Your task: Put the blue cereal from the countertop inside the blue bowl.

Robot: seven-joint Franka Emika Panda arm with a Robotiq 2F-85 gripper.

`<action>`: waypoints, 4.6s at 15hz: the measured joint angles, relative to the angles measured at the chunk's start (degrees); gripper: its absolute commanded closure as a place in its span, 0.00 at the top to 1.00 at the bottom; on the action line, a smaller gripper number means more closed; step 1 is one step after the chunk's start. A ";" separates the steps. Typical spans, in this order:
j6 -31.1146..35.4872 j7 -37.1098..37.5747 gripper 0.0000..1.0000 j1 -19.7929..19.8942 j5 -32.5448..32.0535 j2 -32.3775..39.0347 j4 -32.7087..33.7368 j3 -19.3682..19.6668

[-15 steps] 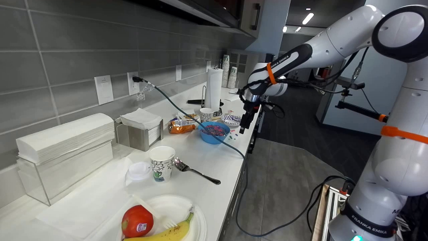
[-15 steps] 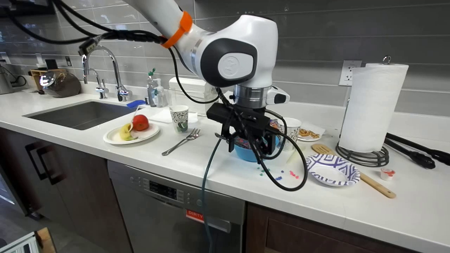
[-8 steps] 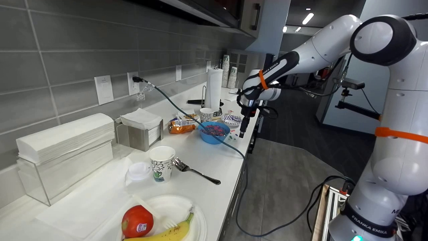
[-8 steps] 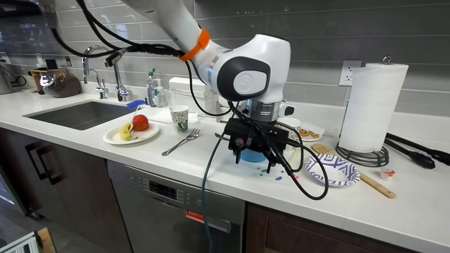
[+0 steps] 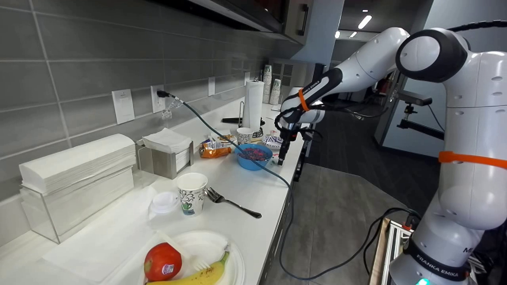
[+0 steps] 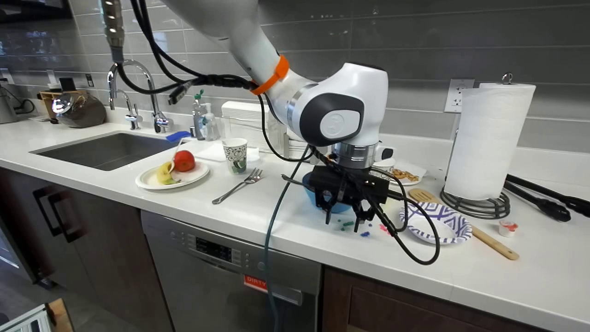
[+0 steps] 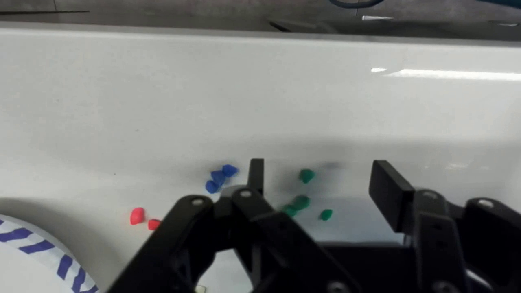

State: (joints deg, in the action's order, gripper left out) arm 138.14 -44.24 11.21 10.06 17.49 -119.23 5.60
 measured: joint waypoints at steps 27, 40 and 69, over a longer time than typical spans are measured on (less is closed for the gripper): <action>7.06 10.11 0.00 -0.19 -3.38 -3.78 2.28 -2.47; 3.16 18.61 0.32 0.06 -8.90 -3.75 0.23 -1.20; 5.14 5.40 0.02 2.40 -6.34 2.83 1.46 -3.87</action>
State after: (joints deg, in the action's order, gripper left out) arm 143.29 -38.85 13.60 3.72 20.32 -117.76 1.73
